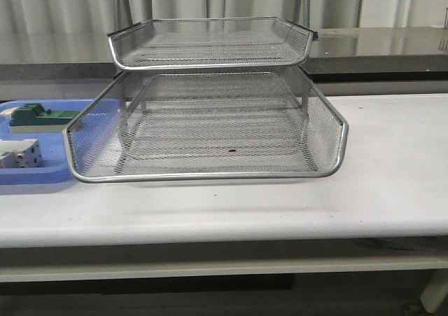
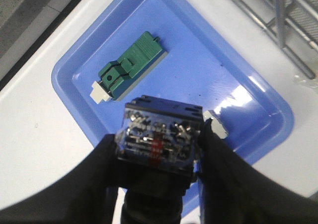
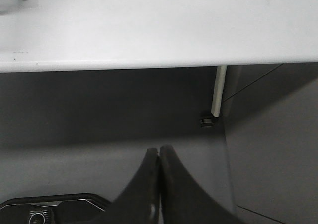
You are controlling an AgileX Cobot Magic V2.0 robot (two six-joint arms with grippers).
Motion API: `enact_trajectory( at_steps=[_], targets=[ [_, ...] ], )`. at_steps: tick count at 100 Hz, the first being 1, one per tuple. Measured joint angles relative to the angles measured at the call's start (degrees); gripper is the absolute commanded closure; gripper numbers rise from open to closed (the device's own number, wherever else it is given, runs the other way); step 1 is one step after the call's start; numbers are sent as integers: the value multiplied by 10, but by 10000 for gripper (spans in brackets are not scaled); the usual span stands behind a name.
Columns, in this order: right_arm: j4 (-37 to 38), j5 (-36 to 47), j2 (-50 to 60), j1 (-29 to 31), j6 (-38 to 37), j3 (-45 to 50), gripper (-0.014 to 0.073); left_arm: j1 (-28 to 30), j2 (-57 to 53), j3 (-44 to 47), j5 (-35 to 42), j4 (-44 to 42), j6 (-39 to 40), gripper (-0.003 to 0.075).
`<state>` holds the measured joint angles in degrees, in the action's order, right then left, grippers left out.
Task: Place button on rack with both arms
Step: 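Lift the red button and carry it over the pulled-out wire tray, then lower the button into the wire tray and open the left gripper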
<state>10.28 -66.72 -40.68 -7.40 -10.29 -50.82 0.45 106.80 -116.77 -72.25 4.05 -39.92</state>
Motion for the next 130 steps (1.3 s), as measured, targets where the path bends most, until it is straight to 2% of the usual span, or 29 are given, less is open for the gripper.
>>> enact_trajectory(
  at_steps=[14,30,60,80,99,114,124,130],
  targets=[
    [0,0,0,0,-1,0,660,-21,-72,48,-1,24,0,660],
    [0,0,0,0,-1,0,660,-80,-113,78,-2,43,0,660],
    [0,0,0,0,-1,0,660,-241,-110,140,-2,47,1,660],
    [0,0,0,0,-1,0,660,-324,-53,145,0,52,1,660],
    [0,0,0,0,-1,0,660,-363,27,148,6,35,1,660],
    [0,0,0,0,-1,0,660,-372,68,149,14,20,1,659],
    [0,0,0,0,-1,0,660,-372,77,149,28,17,1,646],
    [0,0,0,0,-1,0,660,-372,79,149,34,14,1,610]
  ],
)
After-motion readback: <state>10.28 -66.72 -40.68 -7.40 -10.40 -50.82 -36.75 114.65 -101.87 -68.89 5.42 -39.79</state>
